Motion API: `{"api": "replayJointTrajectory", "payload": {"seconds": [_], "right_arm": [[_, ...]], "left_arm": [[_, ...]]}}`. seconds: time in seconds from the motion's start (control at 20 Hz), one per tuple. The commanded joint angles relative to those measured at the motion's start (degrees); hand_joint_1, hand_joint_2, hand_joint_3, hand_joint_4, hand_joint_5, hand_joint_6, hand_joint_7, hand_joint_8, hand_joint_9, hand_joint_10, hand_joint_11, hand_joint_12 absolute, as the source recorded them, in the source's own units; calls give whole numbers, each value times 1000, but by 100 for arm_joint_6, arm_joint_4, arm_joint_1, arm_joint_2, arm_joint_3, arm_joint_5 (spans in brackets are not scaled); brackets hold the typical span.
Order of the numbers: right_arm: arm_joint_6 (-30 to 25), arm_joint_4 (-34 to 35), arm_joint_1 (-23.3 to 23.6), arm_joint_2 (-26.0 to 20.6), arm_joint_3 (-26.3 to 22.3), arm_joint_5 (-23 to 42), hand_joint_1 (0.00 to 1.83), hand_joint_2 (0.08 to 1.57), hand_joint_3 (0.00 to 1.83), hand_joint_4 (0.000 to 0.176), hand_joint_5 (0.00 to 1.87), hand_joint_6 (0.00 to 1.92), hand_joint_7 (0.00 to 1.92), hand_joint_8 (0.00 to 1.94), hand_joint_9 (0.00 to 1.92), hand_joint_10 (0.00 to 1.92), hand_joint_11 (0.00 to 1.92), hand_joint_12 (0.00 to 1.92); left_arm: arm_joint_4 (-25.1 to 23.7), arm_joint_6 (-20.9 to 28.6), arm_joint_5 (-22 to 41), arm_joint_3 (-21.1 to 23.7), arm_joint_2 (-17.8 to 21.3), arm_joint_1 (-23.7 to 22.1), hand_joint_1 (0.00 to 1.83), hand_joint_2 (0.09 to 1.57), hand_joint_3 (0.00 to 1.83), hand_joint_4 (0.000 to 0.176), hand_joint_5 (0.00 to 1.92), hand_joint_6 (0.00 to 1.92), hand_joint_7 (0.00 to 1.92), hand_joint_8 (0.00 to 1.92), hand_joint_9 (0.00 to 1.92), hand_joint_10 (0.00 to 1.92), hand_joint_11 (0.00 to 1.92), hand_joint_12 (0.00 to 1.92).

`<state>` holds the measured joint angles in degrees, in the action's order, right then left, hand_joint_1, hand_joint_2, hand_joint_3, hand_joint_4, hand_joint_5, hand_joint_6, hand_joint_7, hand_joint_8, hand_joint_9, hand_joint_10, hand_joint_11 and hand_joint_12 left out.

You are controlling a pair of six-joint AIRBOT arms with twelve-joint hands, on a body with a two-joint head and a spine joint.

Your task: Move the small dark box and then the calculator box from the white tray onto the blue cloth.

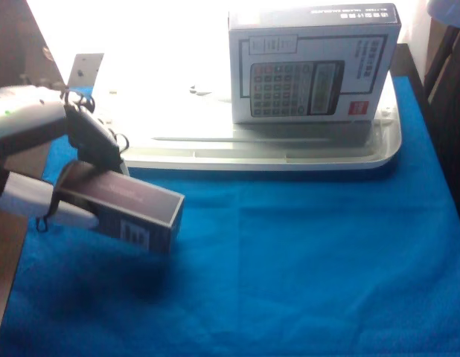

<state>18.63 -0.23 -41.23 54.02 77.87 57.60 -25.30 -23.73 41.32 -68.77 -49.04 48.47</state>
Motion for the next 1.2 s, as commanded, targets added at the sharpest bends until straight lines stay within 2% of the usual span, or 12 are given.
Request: {"api": "replayJointTrajectory", "payload": {"seconds": [0.0, 0.05, 0.15, 0.2, 0.35, 0.5, 0.55, 0.7, 0.75, 0.85, 0.9, 1.15], "right_arm": [[-49, 181, 75, 14, 26, 673, 339, 941, 15, 0, 147, 1, 254, 0, 154, 0, 0, 372], [-55, 150, 75, 18, 26, 673, 334, 952, 9, 0, 153, 3, 243, 0, 145, 0, 0, 352], [-75, 122, 70, 18, 27, 672, 327, 951, 7, 3, 162, 6, 245, 1, 150, 2, 1, 353], [-88, 118, 65, 18, 28, 672, 323, 942, 2, 5, 176, 9, 265, 8, 176, 12, 22, 367], [-107, 100, 64, 18, 29, 672, 328, 943, 1, 0, 174, 5, 260, 4, 170, 7, 5, 368], [-107, 91, 62, 17, 30, 672, 315, 951, 4, 6, 172, 3, 260, 3, 167, 4, 0, 369], [-107, 85, 60, 17, 30, 672, 309, 951, 4, 9, 173, 3, 261, 3, 167, 3, 0, 369], [-107, 83, 56, 28, 48, 672, 325, 930, 0, 17, 173, 2, 273, 6, 174, 5, 0, 373], [-107, 83, 54, 35, 53, 672, 327, 906, 0, 29, 181, 0, 295, 0, 197, 2, 0, 411], [-107, 83, 53, 53, 69, 672, 336, 882, 0, 29, 166, 0, 308, 3, 220, 7, 6, 430], [-107, 83, 53, 54, 73, 672, 388, 859, 0, 48, 153, 0, 222, 0, 194, 1, 0, 415], [-328, -100, 105, 278, 415, 276, 533, 785, 0, 66, 57, 0, 126, 9, 126, 4, 0, 530]], "left_arm": [[221, 38, 515, -25, -46, -4, 1209, 1032, 0, 0, 1213, 517, 1002, 996, 787, 1303, 398, 1825], [259, 38, 413, -72, -118, 53, 1190, 1019, 0, 0, 1212, 567, 933, 1060, 734, 1547, 455, 1917], [271, 38, 363, -108, -165, 66, 1156, 1026, 1, 0, 1190, 614, 884, 936, 626, 1330, 295, 1805], [275, 38, 335, -127, -190, 73, 1113, 1026, 0, 68, 1186, 624, 912, 762, 655, 1048, 296, 1617], [325, 38, 335, -160, -227, 112, 1124, 1031, 0, 29, 1175, 644, 935, 637, 687, 879, 304, 1496], [351, 38, 348, -164, -227, 137, 1054, 1088, 0, 116, 1023, 904, 967, 240, 718, 597, 238, 1394], [351, 38, 350, -163, -227, 141, 1033, 999, 0, 0, 839, 410, 946, 129, 702, 452, 208, 1216], [348, 37, 373, -162, -232, 151, 935, 875, 0, 5, 570, 6, 603, 1, 525, 41, 98, 962], [348, 37, 380, -162, -234, 151, 939, 828, 0, 46, 441, 0, 446, 0, 387, 7, 19, 843], [358, 37, 413, -164, -235, 151, 893, 787, 0, 65, 247, 0, 218, 5, 198, 0, 0, 564], [367, 37, 432, -166, -235, 151, 850, 746, 0, 117, 189, 0, 152, 0, 140, 0, 0, 487], [1028, -353, 889, -234, -12, 153, 769, 747, 13, 129, 81, 2, 59, 1, 87, 6, 0, 353]]}}
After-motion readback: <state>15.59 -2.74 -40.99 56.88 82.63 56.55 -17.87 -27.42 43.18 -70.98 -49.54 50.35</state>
